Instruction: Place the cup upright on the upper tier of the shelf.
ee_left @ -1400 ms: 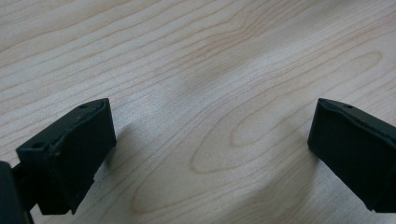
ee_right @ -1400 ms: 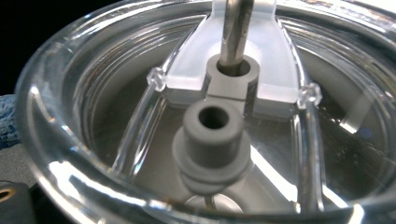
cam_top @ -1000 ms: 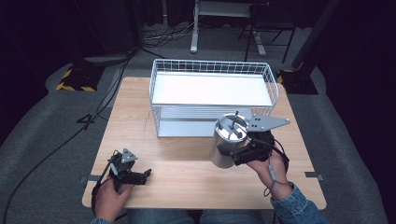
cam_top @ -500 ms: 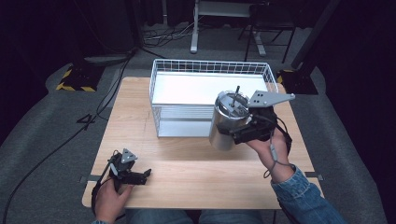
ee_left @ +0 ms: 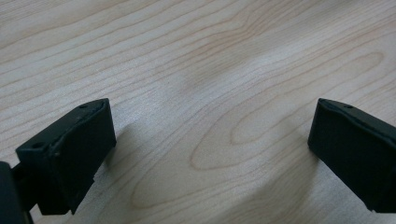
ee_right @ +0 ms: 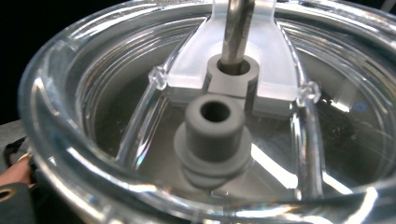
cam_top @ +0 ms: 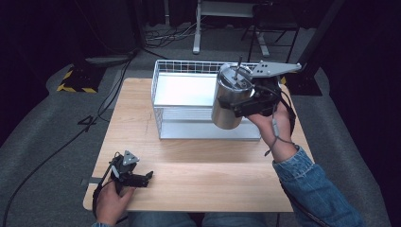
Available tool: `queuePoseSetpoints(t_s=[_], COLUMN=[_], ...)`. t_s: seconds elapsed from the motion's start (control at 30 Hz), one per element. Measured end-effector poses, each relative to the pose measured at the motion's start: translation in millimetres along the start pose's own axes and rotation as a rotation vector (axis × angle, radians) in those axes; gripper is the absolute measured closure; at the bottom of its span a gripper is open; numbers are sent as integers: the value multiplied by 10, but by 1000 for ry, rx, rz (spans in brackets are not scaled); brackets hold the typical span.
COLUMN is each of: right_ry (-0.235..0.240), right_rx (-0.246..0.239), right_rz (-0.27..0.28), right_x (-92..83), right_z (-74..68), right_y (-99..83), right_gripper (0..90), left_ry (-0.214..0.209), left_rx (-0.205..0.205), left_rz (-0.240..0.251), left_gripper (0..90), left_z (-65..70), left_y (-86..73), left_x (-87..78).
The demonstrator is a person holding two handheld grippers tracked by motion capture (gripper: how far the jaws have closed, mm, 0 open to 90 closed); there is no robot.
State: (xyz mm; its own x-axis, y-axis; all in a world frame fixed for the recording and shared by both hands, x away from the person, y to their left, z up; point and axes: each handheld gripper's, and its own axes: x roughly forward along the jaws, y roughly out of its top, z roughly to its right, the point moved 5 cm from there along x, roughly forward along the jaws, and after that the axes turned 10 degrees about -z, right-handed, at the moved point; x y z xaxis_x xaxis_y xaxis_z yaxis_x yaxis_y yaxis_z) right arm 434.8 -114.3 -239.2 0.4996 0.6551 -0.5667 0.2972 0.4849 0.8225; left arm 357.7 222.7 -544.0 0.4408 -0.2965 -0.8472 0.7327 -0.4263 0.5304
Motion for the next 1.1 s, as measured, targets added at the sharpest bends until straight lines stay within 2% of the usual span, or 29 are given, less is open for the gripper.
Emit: queuePoseSetpoints(t_s=[0.3, 0.5, 0.6, 0.73, 0.93, 1.1], right_ry=[-39, -89, -106, -122, -140, -164], right_rx=[37, 19, 39, 59, 122, 122], right_rz=[12, -6, -3, -2, 15, 3], right_x=[141, 343, 468, 581, 711, 811], right_z=[230, 367, 456, 540, 700, 787], right_y=[232, 371, 422, 457, 498, 485], right_gripper=[38, 38, 38, 38, 38, 38], left_ry=[0, 0, 0, 4, 2, 3], left_rx=[0, 0, 1, 3, -3, -5], left_rz=[0, 0, -1, -1, 0, 2], left_gripper=[12, 12, 12, 12, 12, 12], left_z=[0, 0, -1, -6, -3, -3], left_y=[0, 0, 0, 4, 8, 10], left_x=[0, 0, -1, 2, 6, 8])
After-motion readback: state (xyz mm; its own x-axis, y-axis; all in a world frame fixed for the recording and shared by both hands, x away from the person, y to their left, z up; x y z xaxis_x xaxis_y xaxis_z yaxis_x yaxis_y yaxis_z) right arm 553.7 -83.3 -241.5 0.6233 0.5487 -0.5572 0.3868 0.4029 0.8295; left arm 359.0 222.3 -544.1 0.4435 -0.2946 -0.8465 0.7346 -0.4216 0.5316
